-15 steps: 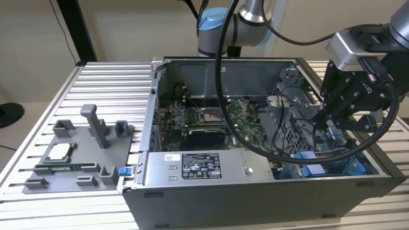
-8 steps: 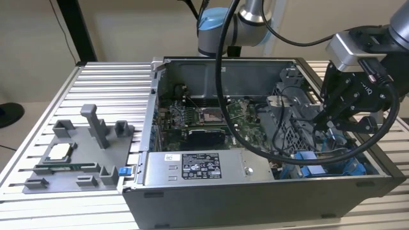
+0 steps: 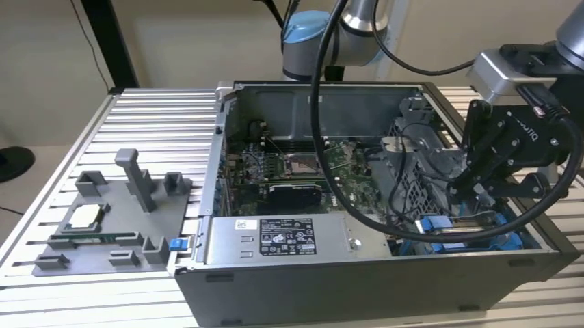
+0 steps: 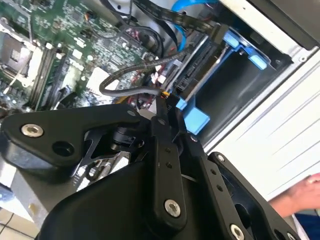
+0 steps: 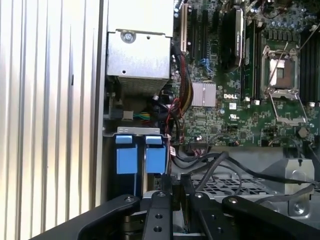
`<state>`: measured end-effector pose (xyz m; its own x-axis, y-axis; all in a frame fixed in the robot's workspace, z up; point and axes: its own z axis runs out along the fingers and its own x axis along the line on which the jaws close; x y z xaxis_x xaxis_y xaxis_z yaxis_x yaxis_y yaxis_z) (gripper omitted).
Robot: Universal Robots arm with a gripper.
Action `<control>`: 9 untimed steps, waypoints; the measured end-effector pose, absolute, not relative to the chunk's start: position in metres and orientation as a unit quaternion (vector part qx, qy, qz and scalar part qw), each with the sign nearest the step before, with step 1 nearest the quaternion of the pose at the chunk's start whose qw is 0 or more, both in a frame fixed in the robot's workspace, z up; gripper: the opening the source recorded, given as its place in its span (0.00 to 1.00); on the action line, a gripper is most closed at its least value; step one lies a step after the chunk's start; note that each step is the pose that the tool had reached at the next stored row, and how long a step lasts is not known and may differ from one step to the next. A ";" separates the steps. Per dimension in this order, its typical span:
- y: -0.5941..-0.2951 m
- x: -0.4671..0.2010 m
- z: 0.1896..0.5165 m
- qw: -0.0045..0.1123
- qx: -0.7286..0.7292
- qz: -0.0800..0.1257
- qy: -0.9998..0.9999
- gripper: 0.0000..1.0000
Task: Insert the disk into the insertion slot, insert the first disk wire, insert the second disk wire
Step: 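Insert the first disk wire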
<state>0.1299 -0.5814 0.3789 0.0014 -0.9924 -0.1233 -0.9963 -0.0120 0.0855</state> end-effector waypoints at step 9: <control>-0.582 0.131 0.374 -0.010 -0.708 0.049 0.705 0.00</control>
<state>0.1314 -0.5820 0.3739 0.0017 -0.9985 -0.0550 -0.9966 -0.0062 0.0821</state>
